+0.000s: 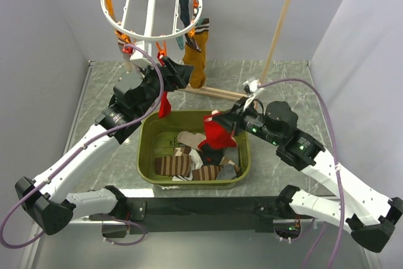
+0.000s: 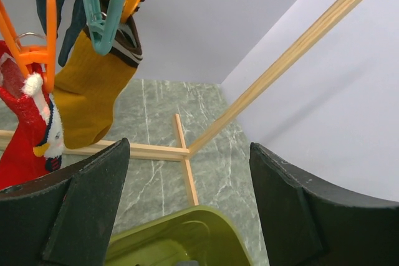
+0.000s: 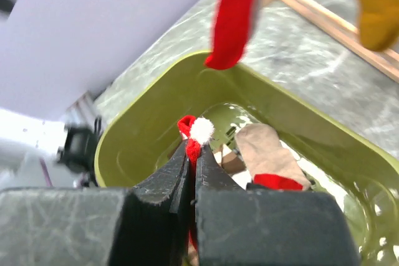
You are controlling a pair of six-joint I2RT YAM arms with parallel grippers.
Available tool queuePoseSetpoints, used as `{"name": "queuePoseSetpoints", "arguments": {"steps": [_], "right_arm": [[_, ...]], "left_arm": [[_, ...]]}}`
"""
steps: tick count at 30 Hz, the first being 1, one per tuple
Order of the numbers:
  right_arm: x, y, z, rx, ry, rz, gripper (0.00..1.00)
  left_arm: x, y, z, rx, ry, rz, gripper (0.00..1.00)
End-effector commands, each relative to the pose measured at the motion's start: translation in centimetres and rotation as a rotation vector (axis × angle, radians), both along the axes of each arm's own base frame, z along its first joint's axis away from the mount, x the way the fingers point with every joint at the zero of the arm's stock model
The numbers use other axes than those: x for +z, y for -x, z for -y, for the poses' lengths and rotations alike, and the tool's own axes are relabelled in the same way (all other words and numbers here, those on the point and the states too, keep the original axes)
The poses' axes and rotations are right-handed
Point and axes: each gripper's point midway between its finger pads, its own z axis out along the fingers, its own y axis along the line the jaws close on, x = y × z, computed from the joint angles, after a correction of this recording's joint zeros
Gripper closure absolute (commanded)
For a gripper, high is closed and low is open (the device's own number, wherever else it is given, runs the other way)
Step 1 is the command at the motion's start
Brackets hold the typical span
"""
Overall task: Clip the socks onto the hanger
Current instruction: Place the sock in the bin.
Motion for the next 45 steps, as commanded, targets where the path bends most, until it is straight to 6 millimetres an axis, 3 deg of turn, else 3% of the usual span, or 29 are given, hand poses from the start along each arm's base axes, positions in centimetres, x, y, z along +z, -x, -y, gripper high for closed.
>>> {"name": "queuePoseSetpoints", "arguments": {"steps": [1, 3, 6, 10, 14, 23, 27, 33, 38, 40, 45], "right_arm": [[-0.3, -3.9, 1.7, -0.227, 0.005, -0.079, 1.00], [-2.9, -5.1, 0.9, -0.265, 0.060, -0.220, 1.00], [-2.2, -6.6, -0.2, -0.278, 0.027, -0.204, 1.00], [-2.1, -8.9, 0.5, -0.359, 0.015, -0.131, 1.00], [-4.2, -9.9, 0.1, -0.339, 0.100, -0.100, 1.00], [-5.8, -12.4, 2.9, -0.519, 0.161, -0.083, 1.00], [-7.0, -13.4, 3.8, -0.564, 0.182, -0.102, 1.00], [-7.2, -14.5, 4.7, -0.576, 0.166, -0.099, 1.00], [-6.7, -13.4, 3.5, -0.450, 0.159, -0.092, 1.00], [-6.5, -11.9, 2.2, -0.342, 0.129, -0.093, 1.00], [-2.5, -6.8, 0.5, -0.120, 0.014, -0.059, 1.00]], "left_arm": [[1.9, 0.4, 0.3, -0.033, 0.005, 0.053, 0.17], [1.5, 0.4, 0.6, -0.043, -0.007, 0.048, 0.17], [1.4, 0.5, 0.5, -0.044, -0.006, 0.055, 0.17], [1.2, 0.8, 0.3, -0.044, -0.010, 0.055, 0.17], [1.1, 1.0, 0.0, -0.040, -0.012, 0.060, 0.17], [0.6, 0.8, 0.4, -0.051, -0.027, 0.063, 0.16], [0.5, 0.6, 0.6, -0.055, -0.038, 0.065, 0.16], [0.6, 0.5, 1.0, -0.072, -0.058, 0.071, 0.16], [0.4, 0.3, 1.0, -0.066, -0.066, 0.072, 0.16], [0.4, 0.3, 0.9, -0.064, -0.067, 0.071, 0.16], [0.4, 0.3, 0.7, -0.054, -0.061, 0.069, 0.16]]}}
